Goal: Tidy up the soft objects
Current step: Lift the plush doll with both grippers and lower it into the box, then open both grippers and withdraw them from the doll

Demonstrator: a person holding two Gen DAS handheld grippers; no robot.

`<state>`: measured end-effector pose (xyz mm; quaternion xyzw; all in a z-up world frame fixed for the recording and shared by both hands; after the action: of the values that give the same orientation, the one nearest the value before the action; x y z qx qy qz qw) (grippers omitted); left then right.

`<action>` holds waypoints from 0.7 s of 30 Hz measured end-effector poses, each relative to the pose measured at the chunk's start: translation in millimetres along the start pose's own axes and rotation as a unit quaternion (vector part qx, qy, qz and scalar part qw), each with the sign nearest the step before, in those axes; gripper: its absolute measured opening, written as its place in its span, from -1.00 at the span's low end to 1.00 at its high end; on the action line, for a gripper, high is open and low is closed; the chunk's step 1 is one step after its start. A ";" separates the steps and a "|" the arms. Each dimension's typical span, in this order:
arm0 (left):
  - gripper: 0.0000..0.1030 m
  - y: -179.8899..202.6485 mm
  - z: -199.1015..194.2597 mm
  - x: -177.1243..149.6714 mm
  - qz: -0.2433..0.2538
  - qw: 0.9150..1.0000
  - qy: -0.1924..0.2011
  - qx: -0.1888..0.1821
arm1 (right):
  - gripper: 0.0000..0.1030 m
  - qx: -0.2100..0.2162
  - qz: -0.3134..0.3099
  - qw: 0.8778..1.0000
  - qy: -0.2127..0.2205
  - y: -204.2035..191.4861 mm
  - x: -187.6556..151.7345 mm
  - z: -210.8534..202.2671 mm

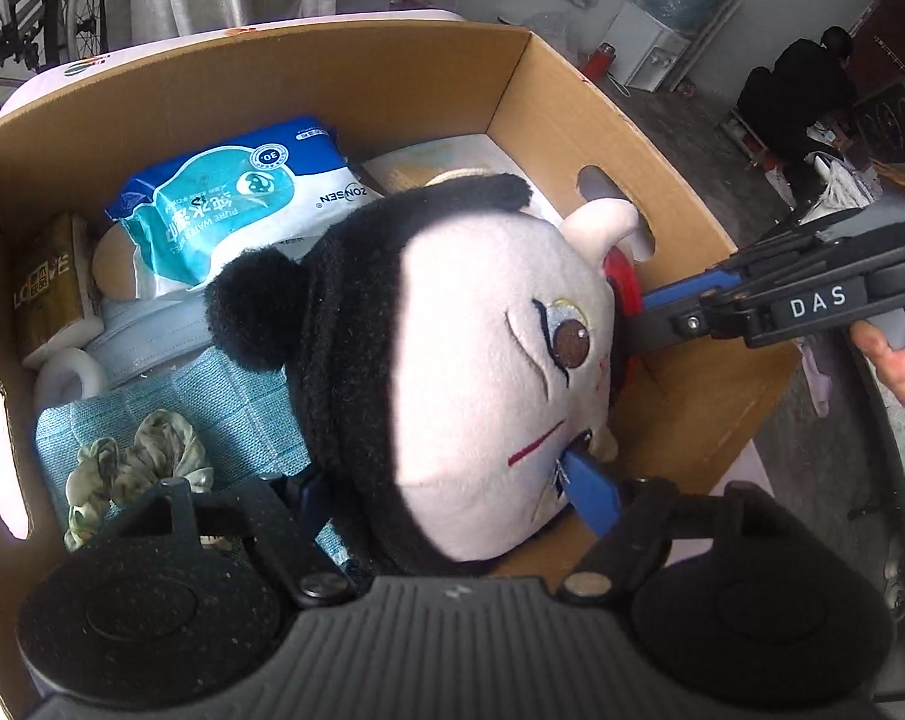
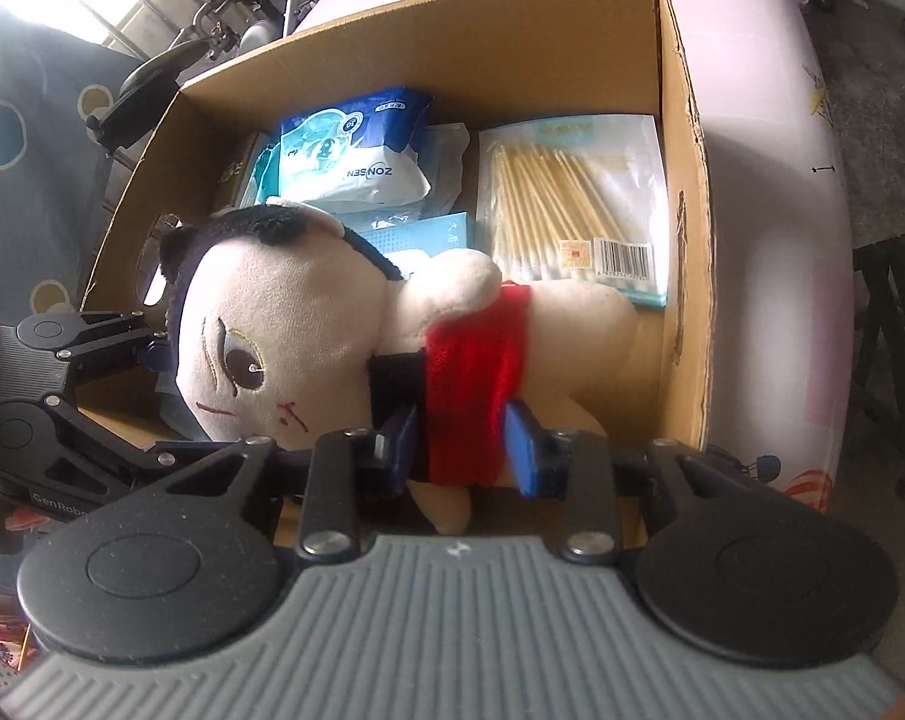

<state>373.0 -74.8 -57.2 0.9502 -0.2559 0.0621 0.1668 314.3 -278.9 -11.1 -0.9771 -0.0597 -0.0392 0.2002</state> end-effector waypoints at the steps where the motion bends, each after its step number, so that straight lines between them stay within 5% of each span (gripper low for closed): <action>1: 0.72 2.0 2.8 -0.4 0.006 1.000 0.001 0.000 | -0.40 0.000 0.001 1.000 0.002 0.2 -0.3 -1.1; 7: 0.73 8.0 -4.6 -8.9 -0.001 0.999 0.021 0.036 | -0.36 0.011 0.000 1.000 0.026 -4.0 -8.1 -14.7; 10: 0.75 12.0 -27.2 -19.1 0.005 0.994 0.054 0.090 | -0.35 0.020 -0.022 0.998 0.051 -11.5 -17.4 -31.9; 13: 0.75 20.9 -49.7 -31.0 0.040 0.982 0.096 0.156 | -0.26 0.025 -0.076 0.995 0.060 -25.3 -29.3 -41.9; 17: 0.80 38.4 -86.5 -55.4 0.103 0.955 0.173 0.218 | -0.18 0.111 -0.147 0.981 0.068 -47.2 -57.8 -58.7; 21: 0.82 58.1 -96.2 -78.9 0.181 0.948 0.163 0.207 | 0.02 0.070 -0.214 0.972 0.066 -63.0 -77.3 -61.8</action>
<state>272.5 -51.8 33.4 0.8786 -0.3743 0.2965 -0.0081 226.2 -253.6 62.1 -0.9205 -0.2571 -0.1409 0.2584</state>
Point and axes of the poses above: each gripper's, at about its wrist camera, not at the fingertips, and z roughly the way its jaws point, y to its right, x to its top, the point moved 6 cm from there along z, roughly the way its jaws point, and after that the axes turned 11 degrees about -y, right-handed, at the moved point
